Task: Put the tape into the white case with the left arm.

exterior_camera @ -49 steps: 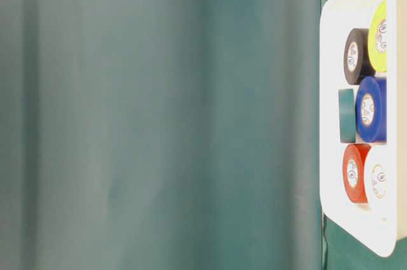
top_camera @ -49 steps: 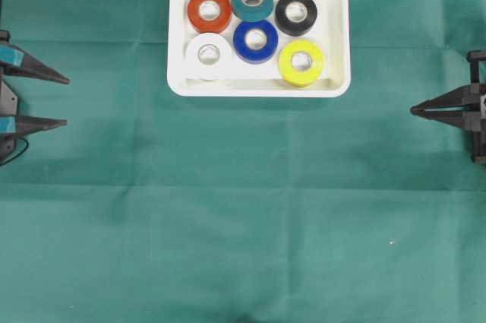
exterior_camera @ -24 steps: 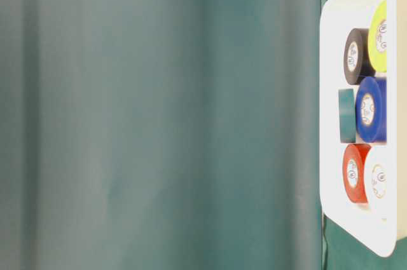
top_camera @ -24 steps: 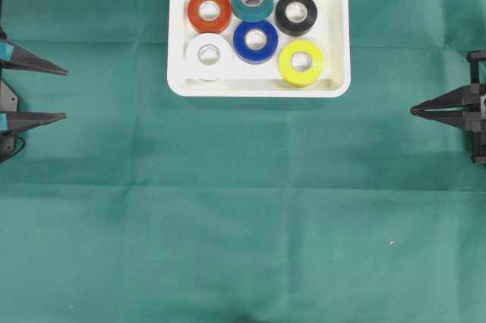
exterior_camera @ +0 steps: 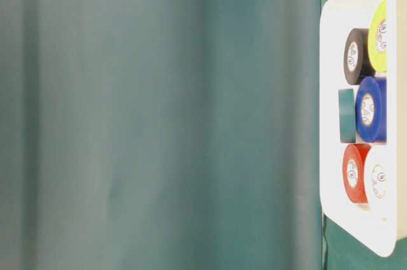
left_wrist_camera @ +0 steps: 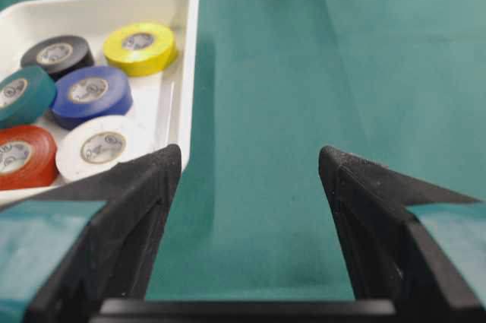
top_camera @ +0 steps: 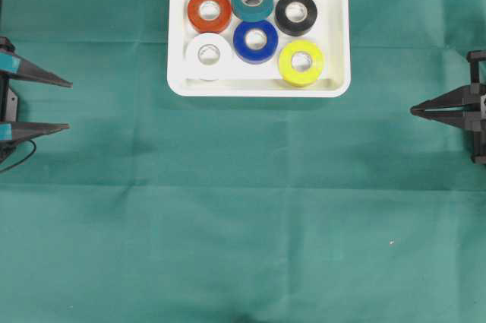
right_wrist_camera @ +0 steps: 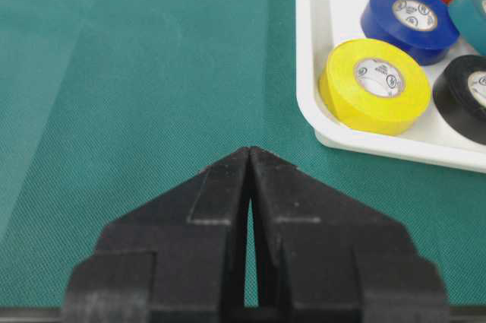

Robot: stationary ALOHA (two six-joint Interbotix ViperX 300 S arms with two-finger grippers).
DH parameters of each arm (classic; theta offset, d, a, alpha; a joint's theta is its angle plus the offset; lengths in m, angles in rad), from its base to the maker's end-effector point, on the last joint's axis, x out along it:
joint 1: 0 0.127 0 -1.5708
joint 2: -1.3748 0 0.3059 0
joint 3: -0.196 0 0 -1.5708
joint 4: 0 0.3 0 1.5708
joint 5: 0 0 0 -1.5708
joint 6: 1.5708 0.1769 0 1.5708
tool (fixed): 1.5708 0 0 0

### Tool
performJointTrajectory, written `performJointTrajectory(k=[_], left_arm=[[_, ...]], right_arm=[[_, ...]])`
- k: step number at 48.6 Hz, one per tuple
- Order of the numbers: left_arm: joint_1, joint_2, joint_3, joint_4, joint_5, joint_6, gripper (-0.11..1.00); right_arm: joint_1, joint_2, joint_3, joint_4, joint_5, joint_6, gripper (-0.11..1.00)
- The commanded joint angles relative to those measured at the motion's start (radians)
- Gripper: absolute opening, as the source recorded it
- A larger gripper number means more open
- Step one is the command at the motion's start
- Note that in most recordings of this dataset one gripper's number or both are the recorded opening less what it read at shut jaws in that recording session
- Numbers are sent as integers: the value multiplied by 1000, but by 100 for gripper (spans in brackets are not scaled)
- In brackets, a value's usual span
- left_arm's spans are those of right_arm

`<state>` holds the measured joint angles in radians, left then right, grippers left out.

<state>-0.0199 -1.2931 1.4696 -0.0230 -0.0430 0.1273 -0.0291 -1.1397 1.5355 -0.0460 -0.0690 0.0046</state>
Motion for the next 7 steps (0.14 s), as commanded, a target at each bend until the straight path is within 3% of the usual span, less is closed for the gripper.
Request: performJointTrajectory(k=[1,7], left_arm=[[-3,9,-5,2,-9,-2,75],[-3,9,18,2,-11,-3,75]], right_arm=[[-2,6,-12,-3,-11,-2,-9],[-2,6,-12,-3,-11,-2,-9]])
